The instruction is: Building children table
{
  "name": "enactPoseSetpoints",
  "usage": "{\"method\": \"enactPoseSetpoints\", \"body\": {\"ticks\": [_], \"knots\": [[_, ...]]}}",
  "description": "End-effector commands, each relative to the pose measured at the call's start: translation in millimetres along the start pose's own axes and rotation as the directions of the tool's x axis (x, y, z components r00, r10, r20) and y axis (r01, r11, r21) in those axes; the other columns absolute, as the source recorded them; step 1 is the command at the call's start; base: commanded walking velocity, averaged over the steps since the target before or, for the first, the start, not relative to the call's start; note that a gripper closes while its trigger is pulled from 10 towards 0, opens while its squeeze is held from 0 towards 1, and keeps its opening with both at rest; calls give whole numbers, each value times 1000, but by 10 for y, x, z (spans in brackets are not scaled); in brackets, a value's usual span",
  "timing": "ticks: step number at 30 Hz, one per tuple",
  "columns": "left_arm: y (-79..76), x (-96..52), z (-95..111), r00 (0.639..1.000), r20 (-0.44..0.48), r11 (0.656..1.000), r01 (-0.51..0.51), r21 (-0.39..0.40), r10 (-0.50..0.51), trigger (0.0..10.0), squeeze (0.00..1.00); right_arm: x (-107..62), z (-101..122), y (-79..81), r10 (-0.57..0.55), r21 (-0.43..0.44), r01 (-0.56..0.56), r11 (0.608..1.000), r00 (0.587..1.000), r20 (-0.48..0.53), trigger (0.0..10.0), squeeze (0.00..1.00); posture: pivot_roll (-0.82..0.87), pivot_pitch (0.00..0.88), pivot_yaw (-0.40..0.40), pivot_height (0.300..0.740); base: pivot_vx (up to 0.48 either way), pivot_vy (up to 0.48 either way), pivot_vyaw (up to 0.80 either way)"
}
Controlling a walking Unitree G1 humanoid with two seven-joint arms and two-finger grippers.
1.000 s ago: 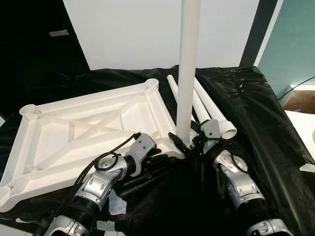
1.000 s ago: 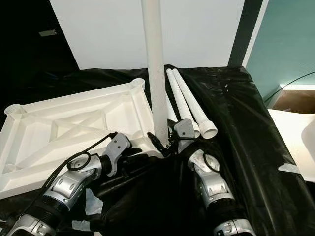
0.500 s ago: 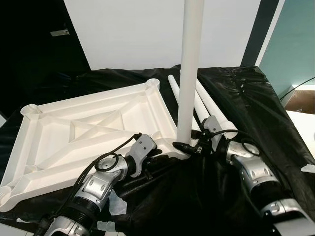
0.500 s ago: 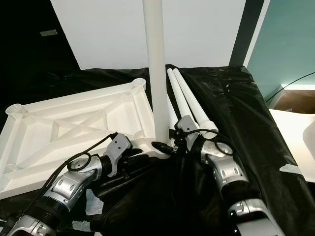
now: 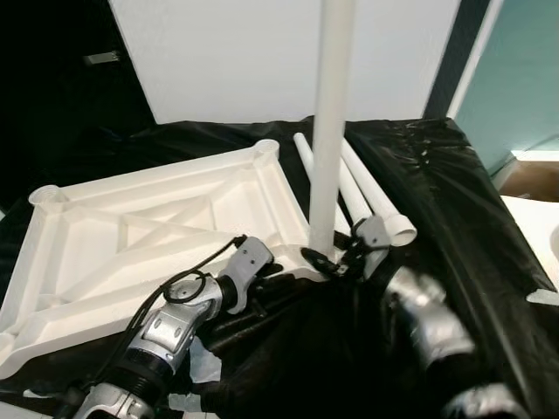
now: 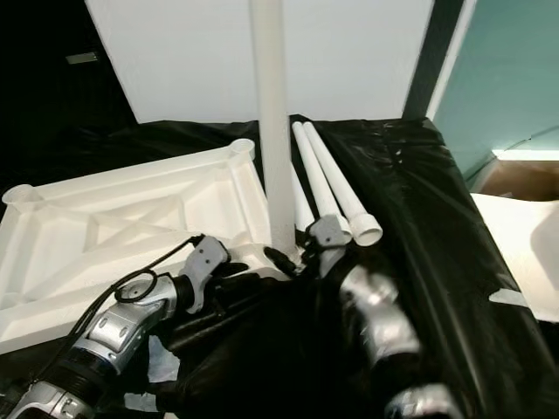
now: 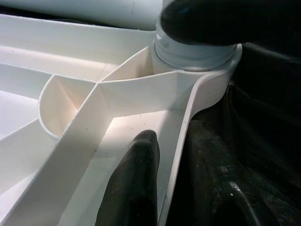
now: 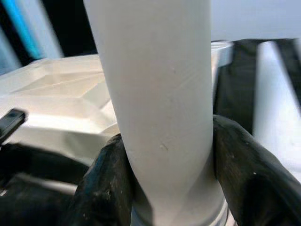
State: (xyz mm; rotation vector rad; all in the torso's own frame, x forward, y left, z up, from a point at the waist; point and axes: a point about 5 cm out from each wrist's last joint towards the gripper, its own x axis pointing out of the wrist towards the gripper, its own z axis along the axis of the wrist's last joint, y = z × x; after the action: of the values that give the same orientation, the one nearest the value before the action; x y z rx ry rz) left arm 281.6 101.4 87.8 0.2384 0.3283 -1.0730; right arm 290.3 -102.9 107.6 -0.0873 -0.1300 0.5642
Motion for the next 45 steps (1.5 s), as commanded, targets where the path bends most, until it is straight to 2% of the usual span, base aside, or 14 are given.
{"method": "enactPoseSetpoints", "body": {"ticks": [1, 6, 7, 11, 12, 15, 16, 18, 20, 21, 31, 39, 41, 45], "knots": [[-271, 42, -291, 975, -89, 976, 196, -95, -205, 10000, 0, 21, 170, -184, -150, -52, 155, 987, 985, 84, 0, 0, 68, 0, 34, 740, 0, 0, 0], [-273, 41, -293, 974, -91, 976, 197, -97, -206, 10000, 0, 40, 196, -223, -179, -65, 186, 980, 979, 94, 0, 0, 68, 0, 34, 740, 0, 0, 0], [-276, 44, -292, 973, -86, 974, 204, -104, -213, 10000, 0, 63, 180, -172, -139, -94, 146, 985, 987, 79, 10000, 0, 66, 0, 34, 740, 0, 0, 0], [-279, 48, -280, 973, -70, 971, 213, -109, -221, 10000, 0, 80, 160, -91, -90, -122, 97, 988, 994, 58, 10000, 0, 64, 0, 34, 740, 0, 0, 0], [-261, 57, -262, 977, -54, 973, 199, -114, -206, 10000, 1000, 91, 168, -82, -80, -110, 86, 990, 995, 61, 10000, 1000, 64, 0, 32, 740, 0, 0, 0], [-247, 63, -240, 981, -36, 977, 187, -106, -192, 10000, 1000, 96, 183, -82, -77, -104, 84, 991, 995, 67, 10000, 1000, 62, 0, 31, 740, 0, 0, 0], [-224, 69, -205, 986, -8, 982, 166, -91, -167, 10000, 1000, 93, 199, -64, -69, -111, 78, 991, 995, 75, 10000, 0, 59, 0, 32, 740, 0, 0, 0], [-202, 75, -160, 989, 32, 986, 144, -82, -142, 10000, 1000, 80, 213, -49, -54, -119, 63, 991, 995, 80, 10000, 0, 56, 0, 31, 740, 0, 0, 0], [-188, 67, -96, 988, 88, 989, 130, -72, -124, 10000, 733, 53, 229, -41, -46, -136, 57, 989, 995, 84, 10000, 0, 53, 0, 32, 740, 0, 0, 0], [-193, 53, -54, 984, 129, 988, 133, -74, -123, 10000, 0, 35, 241, -53, -42, -139, 54, 989, 996, 84, 10000, 0, 50, 0, 31, 740, 0, 0, 0], [-175, -169, 264, 898, 439, 982, 100, -160, -20, 10000, 0, -312, 215, -128, 44, -76, -53, 996, 992, -116, 10000, 0, 19, 0, 45, 740, 0, 0, 0], [-108, -172, 252, 894, 447, 986, 43, -161, 34, 10000, 0, -433, 236, -127, 146, -37, -157, 987, 967, -208, 10000, 0, 6, 0, 51, 740, 0, 0, 0], [-71, -155, 284, 887, 459, 987, 19, -161, 58, 10000, 0, -461, 251, -92, 211, -31, -223, 974, 951, -225, 0, 0, -6, 0, 59, 740, 0, 0, 0], [-43, -150, 296, 883, 463, 986, -6, -168, 85, 10000, 0, -469, 250, -44, 269, -10, -278, 960, 936, -227, 0, 0, -6, 0, 59, 740, 0, 0, 0]]}}
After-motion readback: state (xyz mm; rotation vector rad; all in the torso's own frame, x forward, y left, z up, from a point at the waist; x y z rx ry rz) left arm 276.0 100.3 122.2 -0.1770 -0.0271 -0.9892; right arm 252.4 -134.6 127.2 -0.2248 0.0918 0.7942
